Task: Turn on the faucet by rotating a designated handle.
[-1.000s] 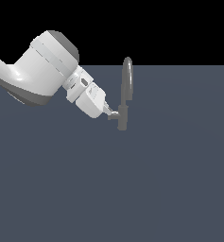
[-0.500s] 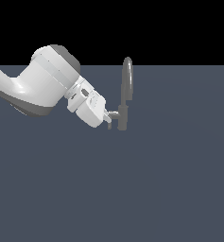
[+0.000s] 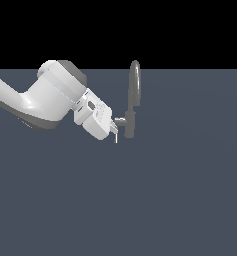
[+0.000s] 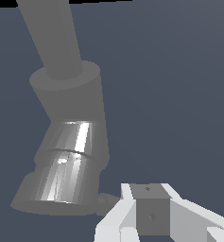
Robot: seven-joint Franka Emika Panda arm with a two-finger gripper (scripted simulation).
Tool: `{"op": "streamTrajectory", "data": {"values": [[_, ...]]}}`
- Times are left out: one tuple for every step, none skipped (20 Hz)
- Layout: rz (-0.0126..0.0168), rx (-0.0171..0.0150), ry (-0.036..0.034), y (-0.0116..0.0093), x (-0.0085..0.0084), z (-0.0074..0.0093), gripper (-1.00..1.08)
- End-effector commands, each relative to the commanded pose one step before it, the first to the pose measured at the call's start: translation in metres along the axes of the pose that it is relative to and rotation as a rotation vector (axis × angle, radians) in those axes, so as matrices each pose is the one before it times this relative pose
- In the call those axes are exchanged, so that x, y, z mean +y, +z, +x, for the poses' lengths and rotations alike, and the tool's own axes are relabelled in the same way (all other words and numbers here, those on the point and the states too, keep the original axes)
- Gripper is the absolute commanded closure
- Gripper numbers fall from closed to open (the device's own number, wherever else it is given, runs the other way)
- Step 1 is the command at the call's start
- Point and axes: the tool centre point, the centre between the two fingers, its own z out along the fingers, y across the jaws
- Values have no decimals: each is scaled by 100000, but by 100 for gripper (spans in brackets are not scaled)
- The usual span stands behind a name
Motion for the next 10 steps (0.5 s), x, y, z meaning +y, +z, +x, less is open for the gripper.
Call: {"op": "streamTrajectory", "data": {"values": [[-229,453,-366,397,-154,-279,108],[-195,22,-154,234,-145,-219,108],[-195,22,-154,234,-145,-219,108],[-195,23,-154,233,-145,-219,108],[-194,23,-154,233,-145,-218,108],[-191,23,-151,230,-144,-216,108],[-194,24,-154,232,-144,-218,108],[-190,24,-151,230,-144,-216,108],[-190,24,-151,229,-144,-215,108],[-190,24,-151,229,-144,-215,108]]}}
